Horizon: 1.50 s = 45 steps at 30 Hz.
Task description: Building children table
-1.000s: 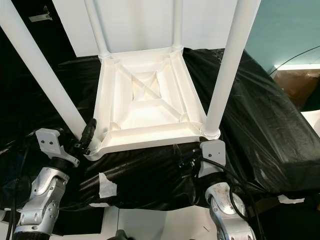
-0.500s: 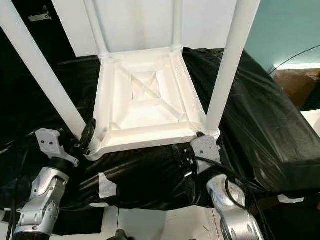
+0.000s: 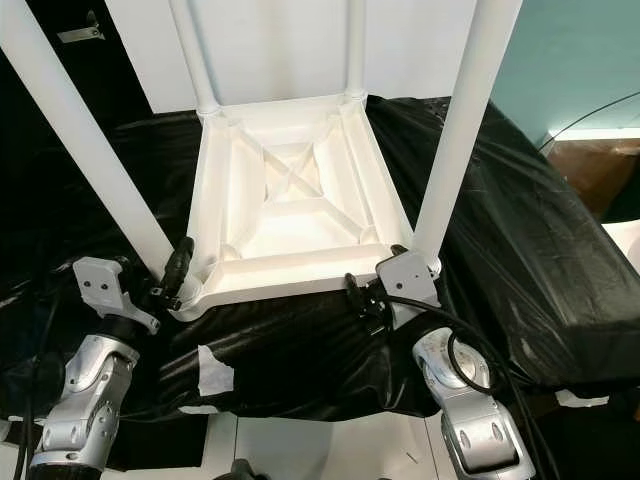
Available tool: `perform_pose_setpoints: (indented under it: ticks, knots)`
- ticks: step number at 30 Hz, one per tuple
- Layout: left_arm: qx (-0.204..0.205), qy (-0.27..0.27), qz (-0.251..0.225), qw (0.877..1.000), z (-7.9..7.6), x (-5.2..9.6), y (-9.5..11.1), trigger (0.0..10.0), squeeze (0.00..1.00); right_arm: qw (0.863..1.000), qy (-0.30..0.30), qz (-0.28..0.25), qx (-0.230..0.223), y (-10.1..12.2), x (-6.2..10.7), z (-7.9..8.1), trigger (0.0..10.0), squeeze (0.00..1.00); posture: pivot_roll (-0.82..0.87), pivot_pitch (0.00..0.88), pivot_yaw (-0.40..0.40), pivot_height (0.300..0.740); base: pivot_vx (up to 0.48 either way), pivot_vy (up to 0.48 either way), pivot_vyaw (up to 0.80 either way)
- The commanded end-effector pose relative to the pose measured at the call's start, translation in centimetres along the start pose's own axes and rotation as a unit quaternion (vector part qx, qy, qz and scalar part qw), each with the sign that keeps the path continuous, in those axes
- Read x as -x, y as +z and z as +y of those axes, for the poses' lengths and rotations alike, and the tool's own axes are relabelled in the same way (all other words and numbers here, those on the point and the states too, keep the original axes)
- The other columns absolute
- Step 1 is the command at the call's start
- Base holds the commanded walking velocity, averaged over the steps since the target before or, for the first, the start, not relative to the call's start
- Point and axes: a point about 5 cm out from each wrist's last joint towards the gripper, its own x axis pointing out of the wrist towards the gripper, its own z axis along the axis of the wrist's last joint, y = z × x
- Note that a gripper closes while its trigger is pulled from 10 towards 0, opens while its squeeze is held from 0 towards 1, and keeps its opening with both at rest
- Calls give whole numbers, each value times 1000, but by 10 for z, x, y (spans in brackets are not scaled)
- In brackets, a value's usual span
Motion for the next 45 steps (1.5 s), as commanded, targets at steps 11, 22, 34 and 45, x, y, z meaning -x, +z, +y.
perform_pose_setpoints:
  ticks: [11, 22, 34, 45]
  knots:
    - [-37, 50, 26, 998, 11, -6, -4, 10000, 0, 1000, 7, 3, 4, -2, -1, 4, 10000, 0, -12, 60, 27, 740, 0, 0, 0]
    - [-74, 62, 34, 995, 13, -6, -6, 10000, 0, 1000, 7, 3, 4, -3, -2, 5, 10000, 0, -9, 64, 25, 740, 0, 0, 0]
    - [-185, 24, 10, 982, 12, -15, 8, 10000, 0, 1000, 5, 3, 5, -3, -3, 6, 10000, 0, -8, 62, 27, 740, 0, 0, 0]
    - [-215, 29, -19, 976, 20, -50, 53, 10000, 0, 1000, 3, 2, 6, -2, -4, 7, 10000, 0, -11, 60, 25, 740, 0, 0, 0]
